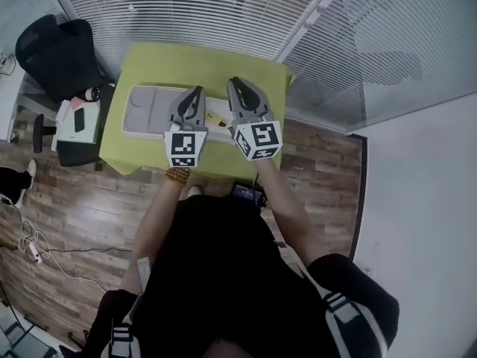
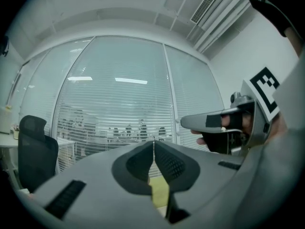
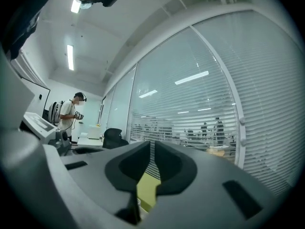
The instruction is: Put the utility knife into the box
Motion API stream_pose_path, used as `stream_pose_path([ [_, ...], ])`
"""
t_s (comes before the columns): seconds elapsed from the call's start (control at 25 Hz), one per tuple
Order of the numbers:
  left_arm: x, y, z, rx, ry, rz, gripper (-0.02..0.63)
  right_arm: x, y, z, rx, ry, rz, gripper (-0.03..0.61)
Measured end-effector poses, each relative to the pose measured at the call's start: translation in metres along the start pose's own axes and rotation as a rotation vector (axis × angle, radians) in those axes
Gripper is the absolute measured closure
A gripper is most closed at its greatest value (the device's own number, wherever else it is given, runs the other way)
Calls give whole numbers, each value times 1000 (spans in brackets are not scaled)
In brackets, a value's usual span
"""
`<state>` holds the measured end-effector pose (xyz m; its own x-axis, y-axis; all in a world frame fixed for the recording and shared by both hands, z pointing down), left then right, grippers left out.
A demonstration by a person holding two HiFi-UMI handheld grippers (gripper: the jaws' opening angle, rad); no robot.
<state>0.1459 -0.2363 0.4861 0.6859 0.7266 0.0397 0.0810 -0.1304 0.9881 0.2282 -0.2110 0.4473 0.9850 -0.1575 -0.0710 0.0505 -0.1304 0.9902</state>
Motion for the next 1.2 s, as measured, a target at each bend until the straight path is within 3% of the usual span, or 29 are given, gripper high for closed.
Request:
stream_pose_path([
  [0.24, -4, -4, 1, 12, -7, 18, 595, -8, -3, -6, 35, -24, -98, 566],
  [1.2, 3, -7, 1, 27, 21, 27, 595, 8, 15, -29, -2, 68, -108, 577],
])
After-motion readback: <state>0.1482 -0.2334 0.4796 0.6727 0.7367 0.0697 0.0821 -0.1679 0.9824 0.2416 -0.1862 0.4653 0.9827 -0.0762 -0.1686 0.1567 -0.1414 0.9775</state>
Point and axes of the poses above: the fingertips, and each gripper's own axes: z forward along the fingers, x to its right, y out of its underside, the point moved 1 cm from there along -z, backward along the fingers, and after that the axes turned 5 degrees about x, right-handed, at the moved point
